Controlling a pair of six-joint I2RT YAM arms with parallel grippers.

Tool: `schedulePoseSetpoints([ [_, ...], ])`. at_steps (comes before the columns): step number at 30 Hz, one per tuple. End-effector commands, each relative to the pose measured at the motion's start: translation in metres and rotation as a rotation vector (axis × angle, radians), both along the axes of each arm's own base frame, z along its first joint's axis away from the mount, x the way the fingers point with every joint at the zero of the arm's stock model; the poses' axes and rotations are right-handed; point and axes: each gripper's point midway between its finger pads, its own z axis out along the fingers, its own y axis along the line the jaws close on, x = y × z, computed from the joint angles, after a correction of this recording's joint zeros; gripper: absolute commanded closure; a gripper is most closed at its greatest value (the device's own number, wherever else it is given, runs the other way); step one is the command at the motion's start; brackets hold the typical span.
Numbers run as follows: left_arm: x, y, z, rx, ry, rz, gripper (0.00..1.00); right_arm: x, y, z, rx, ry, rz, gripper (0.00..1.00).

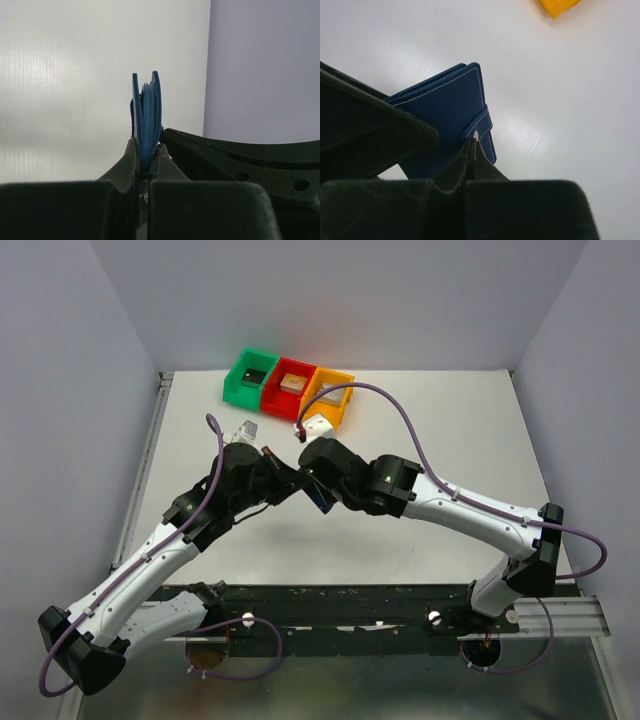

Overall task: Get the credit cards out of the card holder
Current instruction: Open the card holder.

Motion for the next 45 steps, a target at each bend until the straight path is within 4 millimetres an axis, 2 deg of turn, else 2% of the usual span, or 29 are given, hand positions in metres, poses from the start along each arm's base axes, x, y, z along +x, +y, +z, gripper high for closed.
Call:
schedulePoseSetpoints([
  [1,-0.013,-0.001,0.027,-0.077,-0.054,-0.033,1.0,0.017,-0.049,0.002,-0.158,-0.064,-0.124,1.0],
  [13,-0.014,0.0,0.021,-0.064,-0.047,-0.031,1.0,0.013,-0.051,0.008,-0.11,-0.051,-0.117,1.0],
  [18,-0.009,0.004,0.014,0.002,-0.078,-0.035,1.0,0.01,-0.055,0.027,-0.034,-0.077,-0.111,0.72],
  [21,-0.006,0.0,0.011,0.052,-0.178,-0.099,1.0,0.009,-0.062,0.042,0.011,-0.103,-0.14,0.67],
  [23,-0.006,-0.013,0.018,0.028,-0.384,-0.203,0.96,0.009,-0.068,0.05,0.056,-0.119,-0.163,0.64],
  [24,-0.008,-0.012,0.018,0.021,-0.453,-0.215,0.93,0.01,-0.068,0.055,0.088,-0.136,-0.164,0.59],
  [26,-0.004,-0.004,0.008,0.011,-0.514,-0.16,0.92,0.008,-0.067,0.062,0.161,-0.165,-0.125,0.4],
  [27,-0.001,0.001,0.001,0.016,-0.533,-0.136,0.94,0.007,-0.066,0.058,0.187,-0.154,-0.098,0.34],
  [28,0.002,0.007,-0.002,0.029,-0.554,-0.128,1.0,0.005,-0.066,0.06,0.241,-0.116,-0.068,0.33],
  [29,0.005,0.012,-0.008,0.037,-0.545,-0.121,1.0,0.003,-0.067,0.061,0.3,-0.066,-0.071,0.34],
  [32,0.013,0.024,-0.007,0.008,-0.533,-0.16,1.0,-0.01,-0.062,0.065,0.481,0.091,0.039,0.34],
  [35,0.007,0.023,0.01,-0.091,-0.619,-0.339,1.0,-0.025,-0.051,0.083,0.588,0.076,0.185,0.34],
  [40,-0.022,0.013,0.05,-0.286,-0.81,-0.667,1.0,-0.039,-0.041,0.09,0.608,0.112,0.29,0.33],
  [43,-0.041,0.012,0.068,-0.389,-0.898,-0.798,1.0,-0.039,-0.04,0.093,0.609,0.104,0.302,0.31],
  [45,-0.044,0.006,0.072,-0.41,-0.872,-0.86,1.0,-0.039,-0.041,0.097,0.607,0.088,0.311,0.29],
])
